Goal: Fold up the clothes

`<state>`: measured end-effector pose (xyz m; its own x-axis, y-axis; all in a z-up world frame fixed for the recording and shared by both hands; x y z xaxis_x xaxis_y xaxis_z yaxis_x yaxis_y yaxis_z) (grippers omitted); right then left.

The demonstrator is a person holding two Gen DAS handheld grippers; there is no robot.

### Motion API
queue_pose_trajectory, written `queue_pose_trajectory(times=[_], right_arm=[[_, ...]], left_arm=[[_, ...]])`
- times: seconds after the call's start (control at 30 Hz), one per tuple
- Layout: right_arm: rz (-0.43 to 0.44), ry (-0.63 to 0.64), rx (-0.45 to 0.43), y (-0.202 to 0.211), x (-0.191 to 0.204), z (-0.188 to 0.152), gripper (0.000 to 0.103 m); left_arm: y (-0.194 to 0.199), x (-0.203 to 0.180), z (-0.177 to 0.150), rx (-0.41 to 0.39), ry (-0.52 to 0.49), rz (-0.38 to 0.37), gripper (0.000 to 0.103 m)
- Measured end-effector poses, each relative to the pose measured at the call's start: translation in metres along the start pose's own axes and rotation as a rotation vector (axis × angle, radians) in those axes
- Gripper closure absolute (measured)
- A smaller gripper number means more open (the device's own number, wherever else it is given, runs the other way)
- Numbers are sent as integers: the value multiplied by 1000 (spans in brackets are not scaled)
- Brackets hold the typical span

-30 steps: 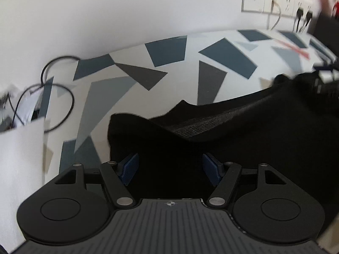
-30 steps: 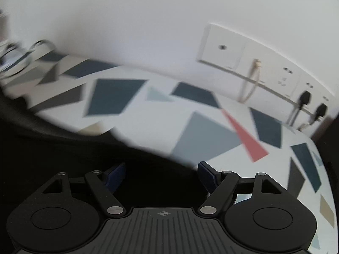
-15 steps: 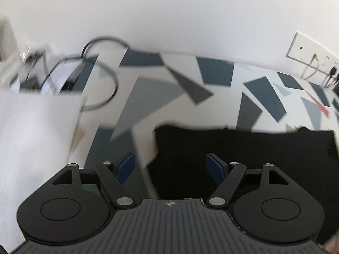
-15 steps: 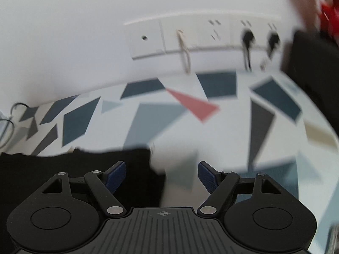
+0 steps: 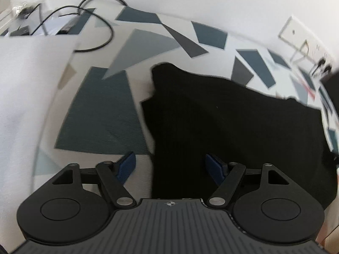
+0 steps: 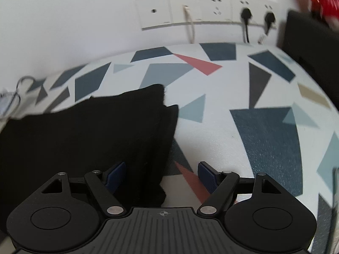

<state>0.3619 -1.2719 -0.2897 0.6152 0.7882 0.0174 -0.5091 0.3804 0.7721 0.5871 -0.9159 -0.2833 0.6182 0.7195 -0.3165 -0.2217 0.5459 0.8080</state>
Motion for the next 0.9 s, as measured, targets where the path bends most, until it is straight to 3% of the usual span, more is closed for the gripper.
queue_pose_trajectory(times=[0.17,0.23,0.27,0.37,0.57,0.9], right_arm=[[-3,-17,16,-2,2,-2,21],[0,-32,25,-4,2,-3,6],[1,-39,28,-6,2,-3,2],[0,-43,31,-9,3,-3,1],[-52,26,31,-16,15,-2,1],[-51,33,30,-18,16,-1,1]], left_arm=[[-9,-12,0,12,-73,51,24],[-13,-9,-1,26,-78,101,3],[-15,-5,-1,30,-69,127,0],[-17,1,-2,30,-14,94,0],[-17,1,-3,17,-30,87,0],[-17,1,-3,5,-34,73,0]])
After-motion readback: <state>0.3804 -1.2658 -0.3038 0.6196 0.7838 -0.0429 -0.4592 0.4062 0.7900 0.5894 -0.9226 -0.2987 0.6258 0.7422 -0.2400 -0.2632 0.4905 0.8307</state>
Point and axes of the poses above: each gripper's, at about its wrist camera, not at the fingertips, and y roughly against the way its jaws point, x to its left, z to its top, the point moved 10 cm from there along -y, roughly the way its jaws point, and after that the axes turned 10 degrees about -z, right-handed, at the moved point
